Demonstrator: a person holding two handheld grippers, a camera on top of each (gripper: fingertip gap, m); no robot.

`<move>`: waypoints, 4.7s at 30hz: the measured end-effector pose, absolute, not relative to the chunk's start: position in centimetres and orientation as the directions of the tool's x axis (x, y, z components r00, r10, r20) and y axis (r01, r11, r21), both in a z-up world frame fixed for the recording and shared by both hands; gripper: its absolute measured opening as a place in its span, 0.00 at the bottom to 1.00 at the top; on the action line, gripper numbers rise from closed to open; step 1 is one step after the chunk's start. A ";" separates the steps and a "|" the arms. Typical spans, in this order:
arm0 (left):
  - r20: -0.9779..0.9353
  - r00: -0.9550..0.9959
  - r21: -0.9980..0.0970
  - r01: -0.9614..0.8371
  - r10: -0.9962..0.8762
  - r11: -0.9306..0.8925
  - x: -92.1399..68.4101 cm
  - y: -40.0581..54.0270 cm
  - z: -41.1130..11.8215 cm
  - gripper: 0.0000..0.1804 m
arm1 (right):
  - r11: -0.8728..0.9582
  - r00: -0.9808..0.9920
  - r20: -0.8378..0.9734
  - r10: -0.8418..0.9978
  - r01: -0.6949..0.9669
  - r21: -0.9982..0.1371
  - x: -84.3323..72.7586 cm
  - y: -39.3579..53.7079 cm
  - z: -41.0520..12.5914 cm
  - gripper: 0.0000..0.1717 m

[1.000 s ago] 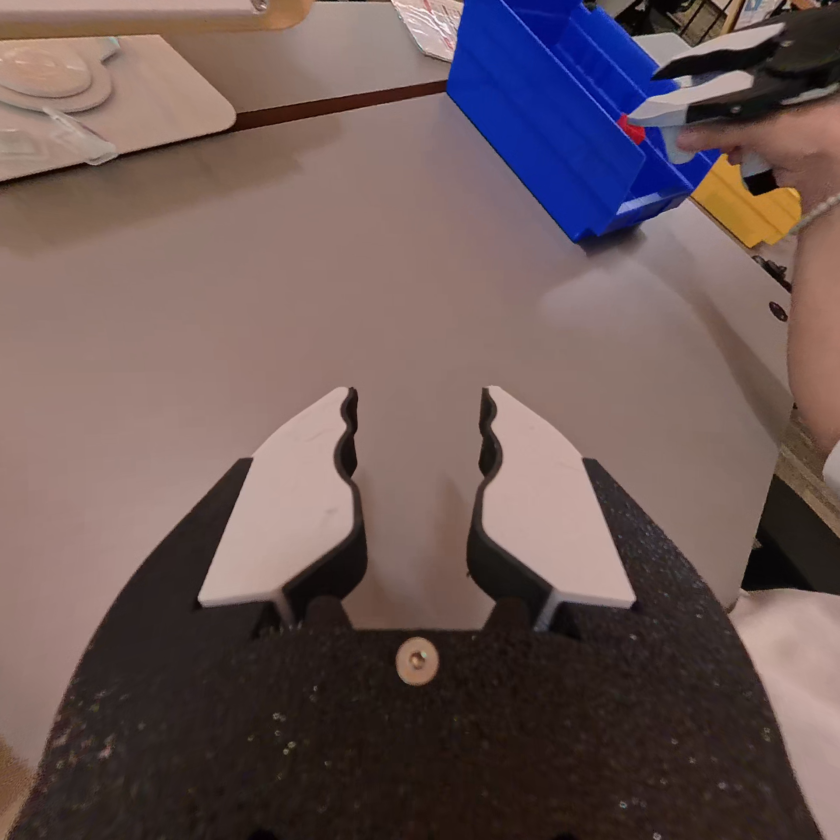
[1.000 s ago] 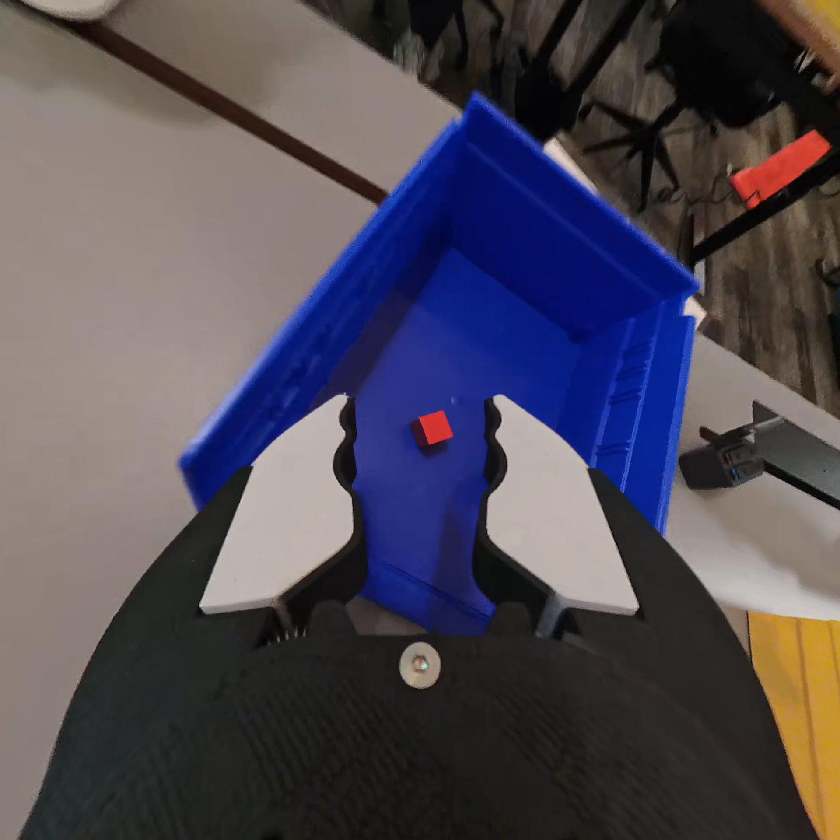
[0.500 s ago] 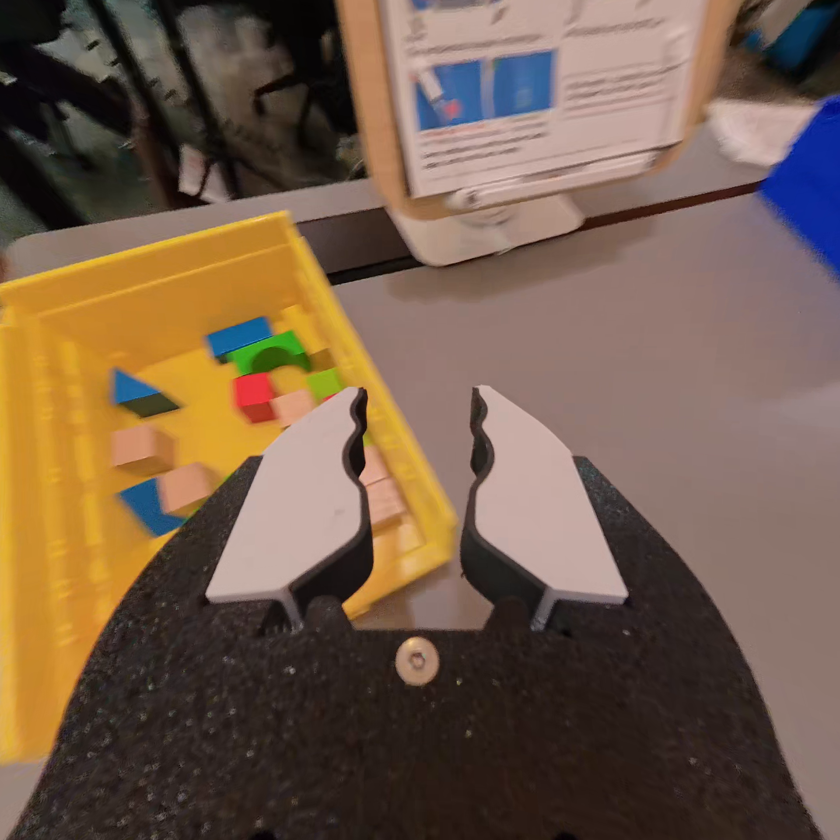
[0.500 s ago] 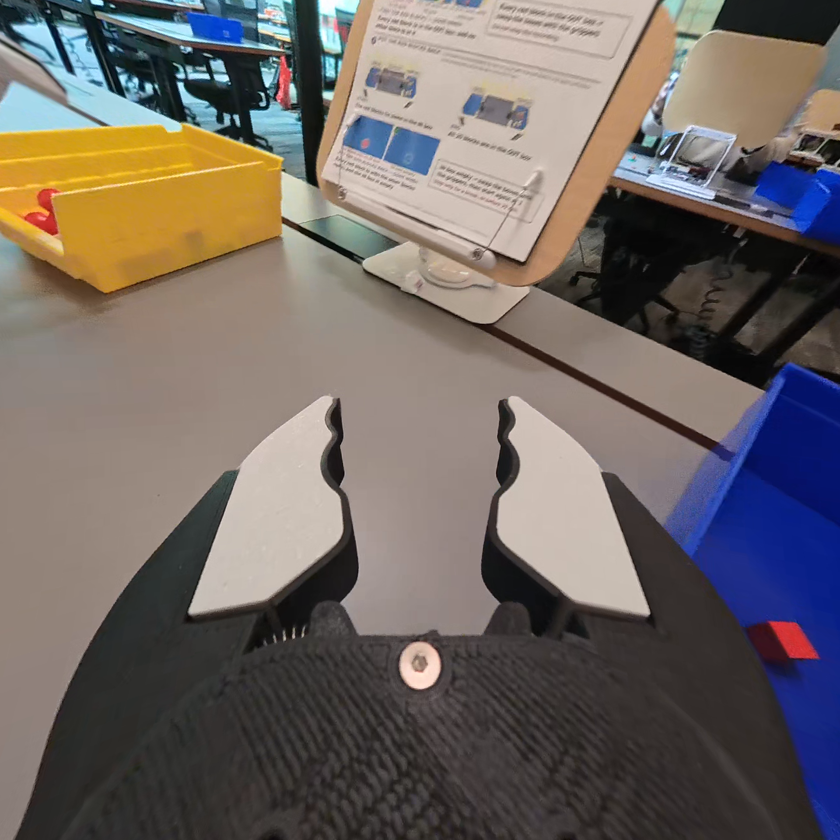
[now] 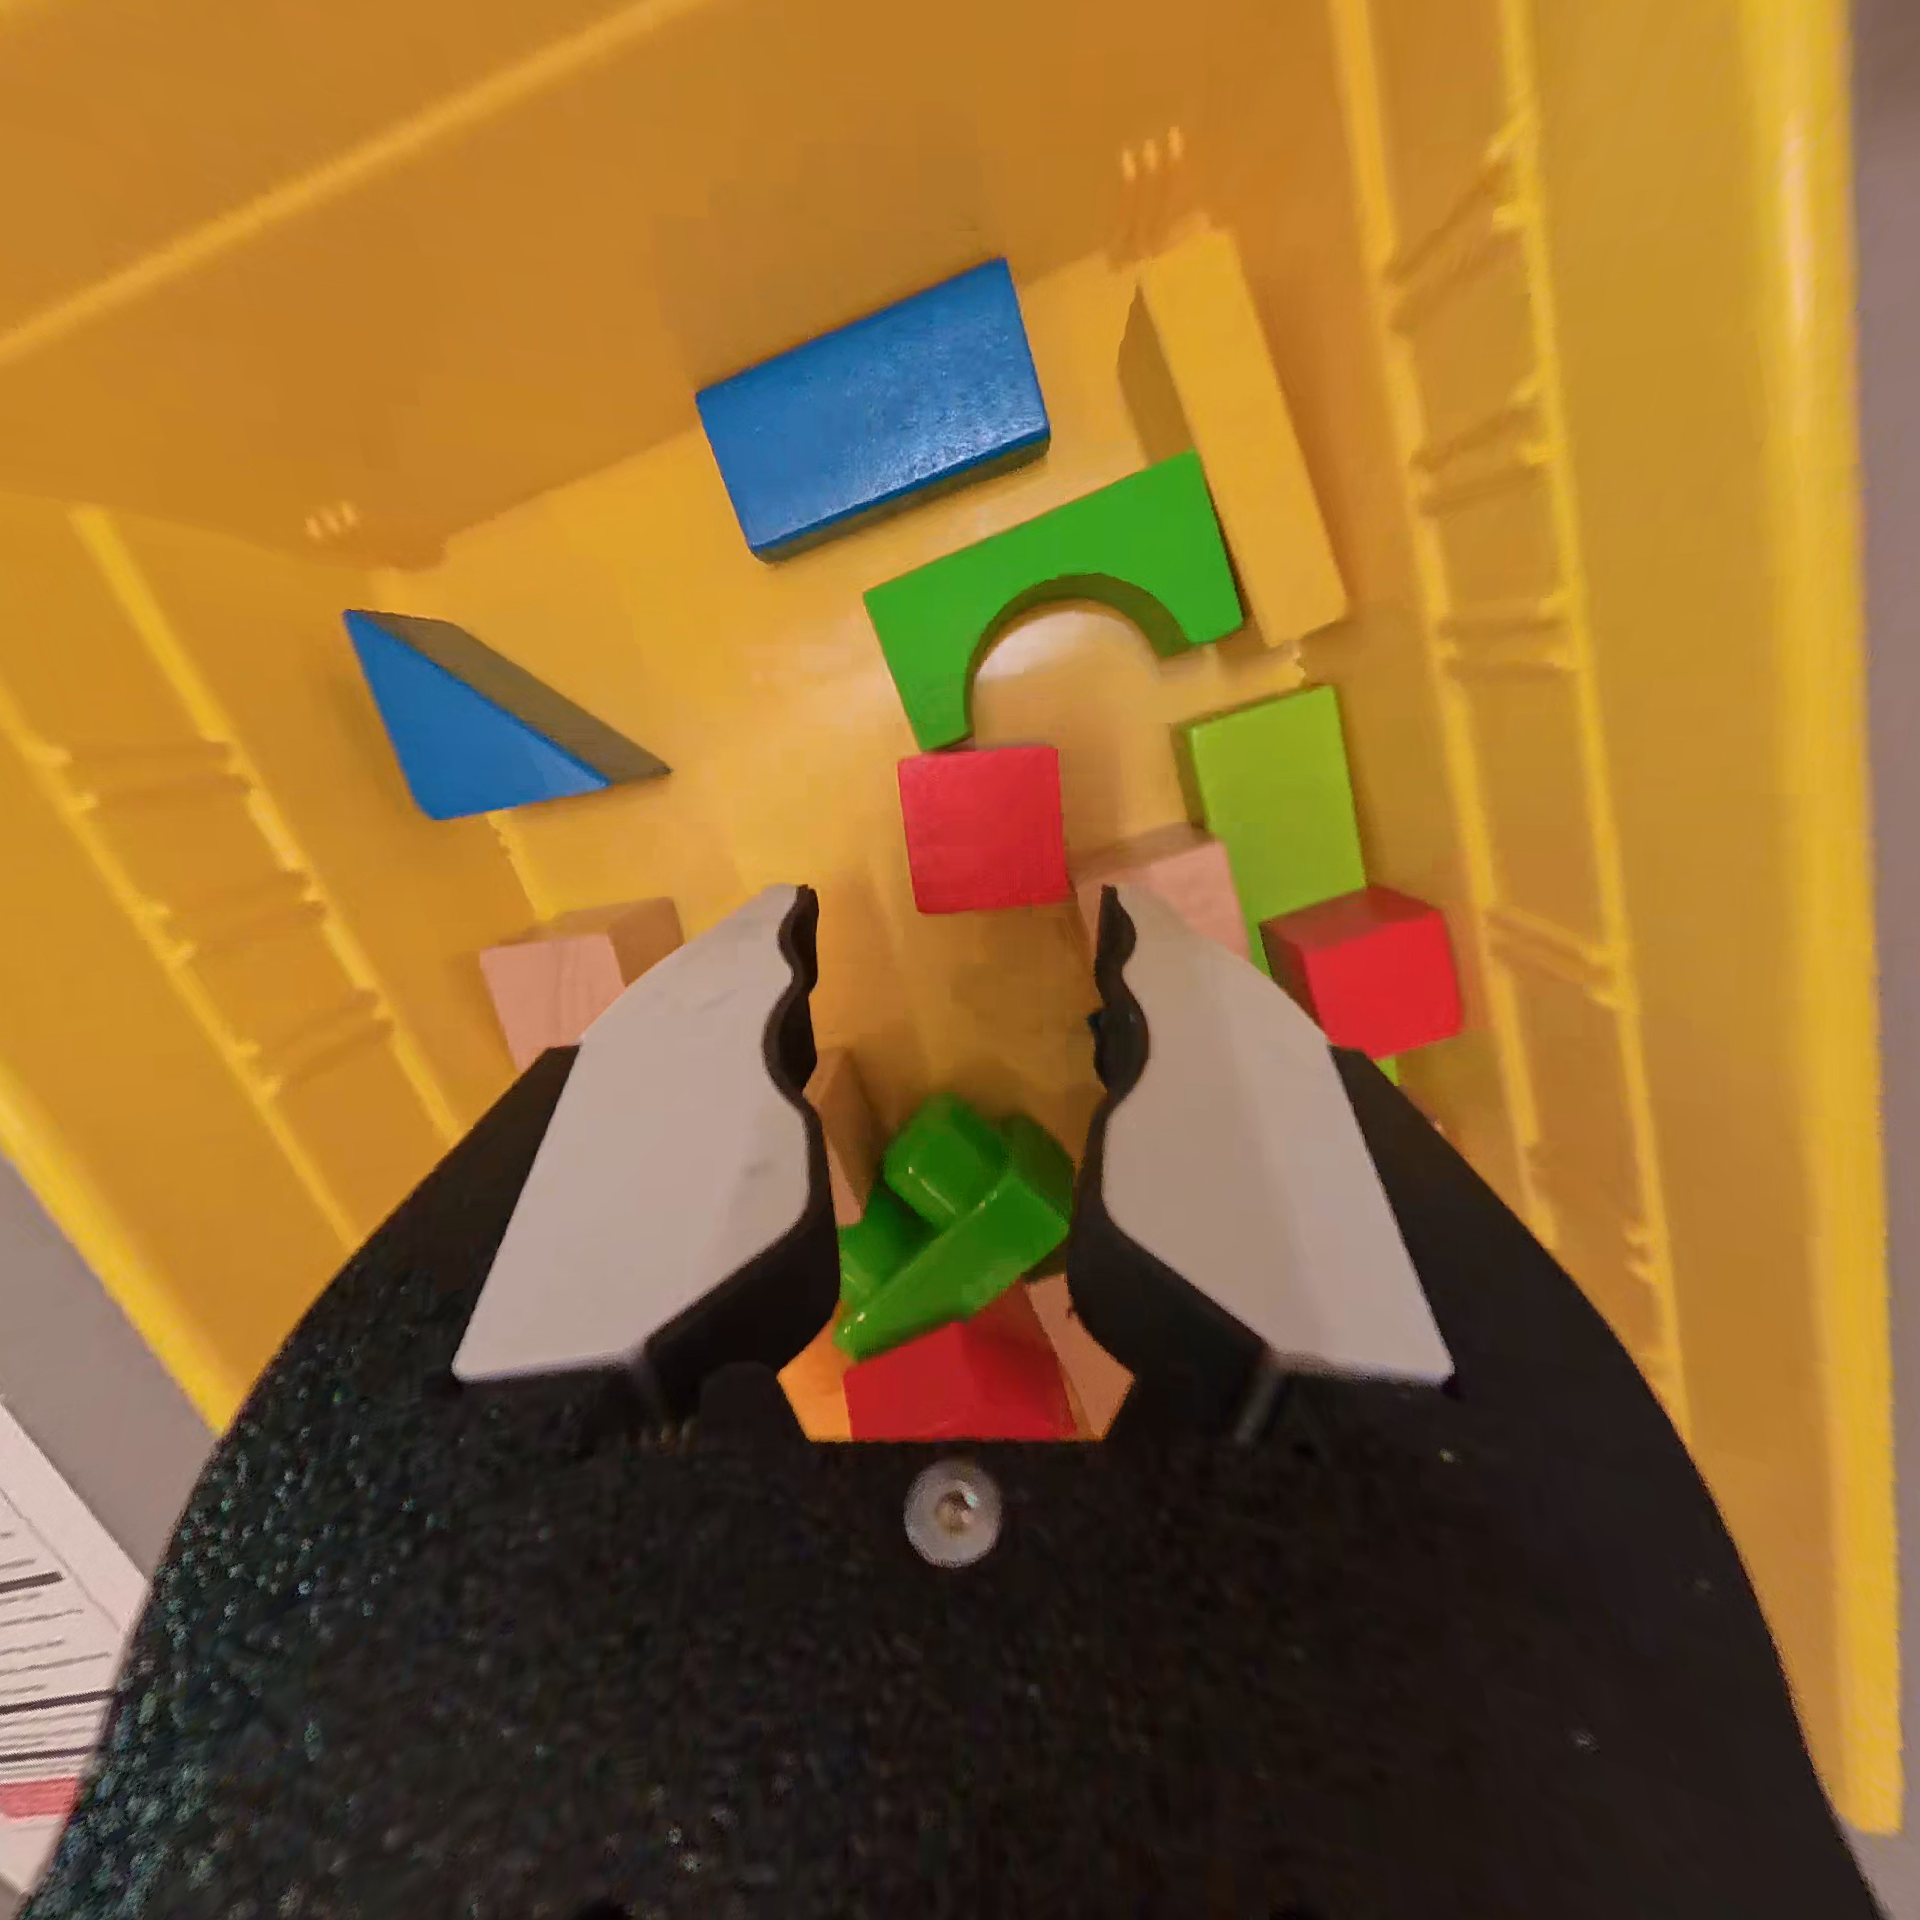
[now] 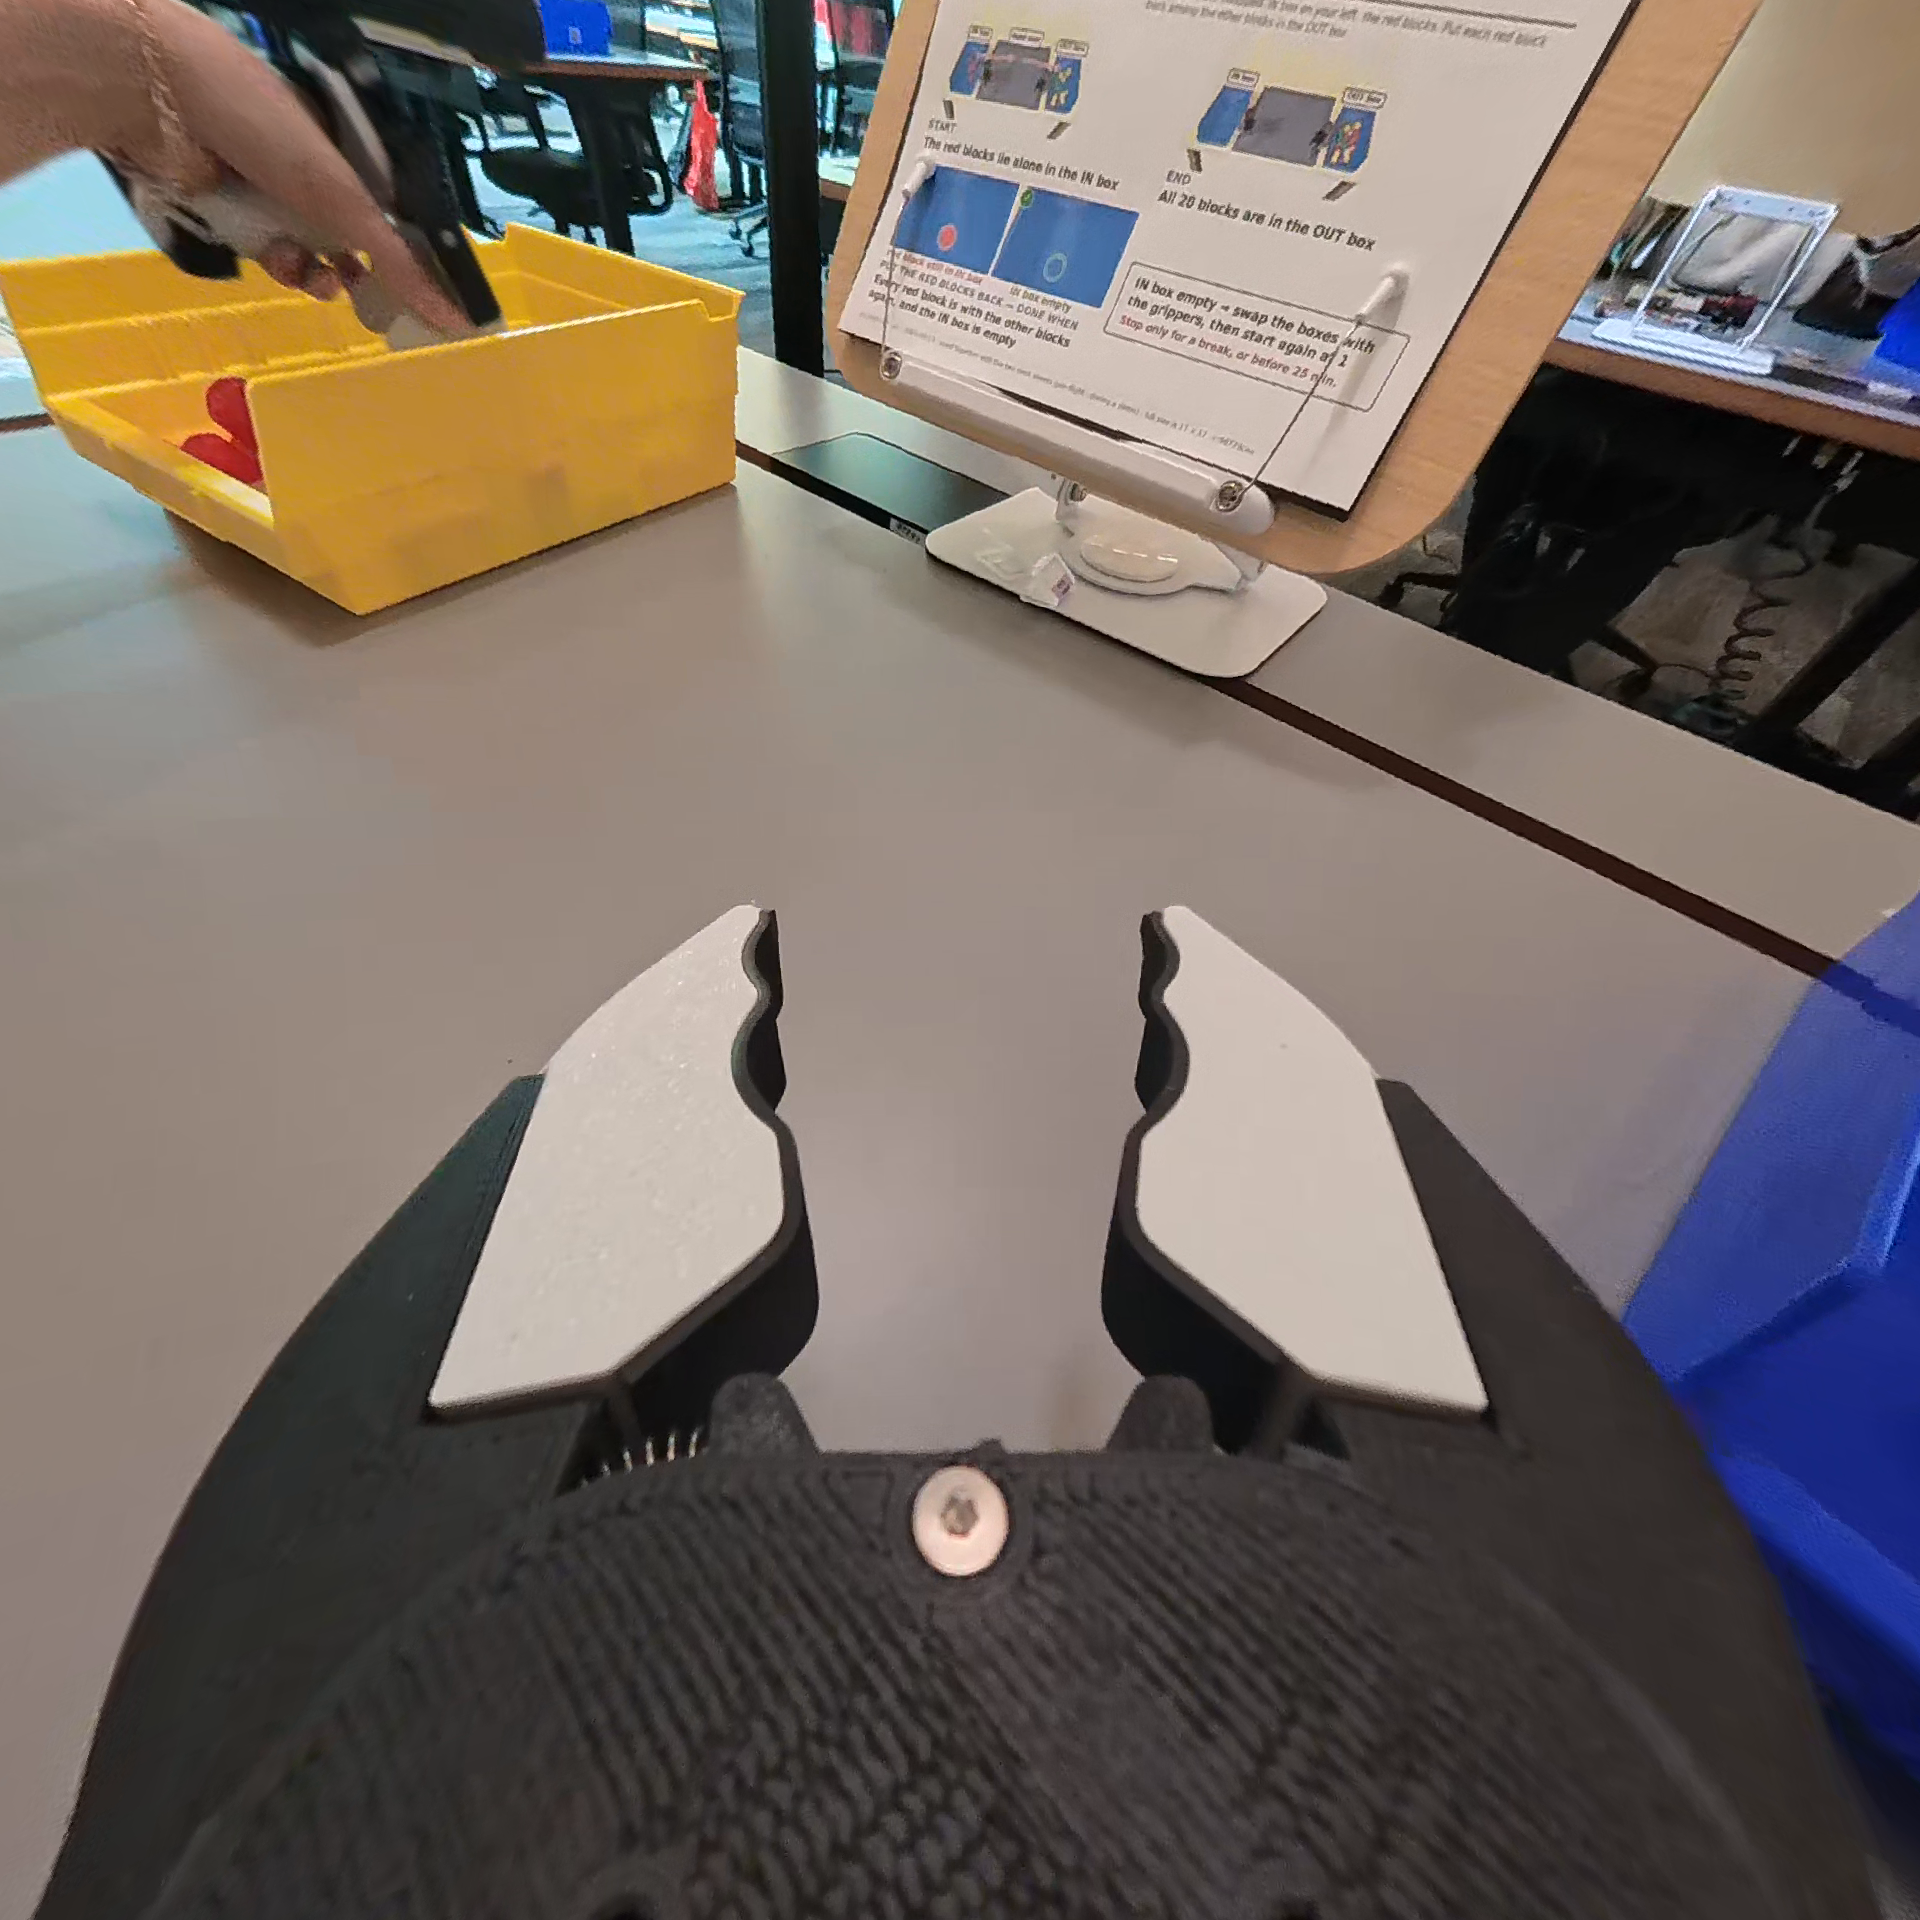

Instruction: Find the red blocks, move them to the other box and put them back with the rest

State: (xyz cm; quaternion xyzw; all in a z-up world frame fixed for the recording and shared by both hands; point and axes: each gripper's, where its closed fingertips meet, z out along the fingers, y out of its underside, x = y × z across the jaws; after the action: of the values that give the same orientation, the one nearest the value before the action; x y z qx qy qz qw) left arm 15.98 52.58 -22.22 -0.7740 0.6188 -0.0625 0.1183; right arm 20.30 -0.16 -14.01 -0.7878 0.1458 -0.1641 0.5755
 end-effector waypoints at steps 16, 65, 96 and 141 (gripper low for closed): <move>0.043 0.295 -0.359 -0.887 -0.954 -0.291 16.8 53.3 -22.6 0.19 | -0.292 0.906 0.093 -0.412 -0.035 -0.956 20.1 0.3 -14.8 0.38; 0.502 -0.445 -0.796 -0.574 -0.741 -0.194 16.1 15.4 -12.9 0.32 | -0.516 0.590 0.405 -0.698 -0.024 -0.856 34.4 -13.8 -7.9 0.19; 0.259 -0.107 -0.850 -0.497 -0.960 -0.174 10.9 30.2 -9.4 0.32 | -0.295 0.779 0.118 -0.616 -0.089 -0.951 28.6 -10.6 -9.2 0.32; 0.180 0.034 -0.779 -0.605 -0.983 -0.164 12.6 40.4 -6.0 0.20 | -0.205 0.965 0.020 -0.261 -0.036 -0.978 21.6 0.2 -11.4 0.33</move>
State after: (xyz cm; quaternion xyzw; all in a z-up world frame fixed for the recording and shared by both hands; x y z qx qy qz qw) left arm 12.61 40.36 -6.03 -0.6706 0.5919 -0.3639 0.2599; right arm 21.57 0.19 -11.44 -0.7711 0.0960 -0.0903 0.6230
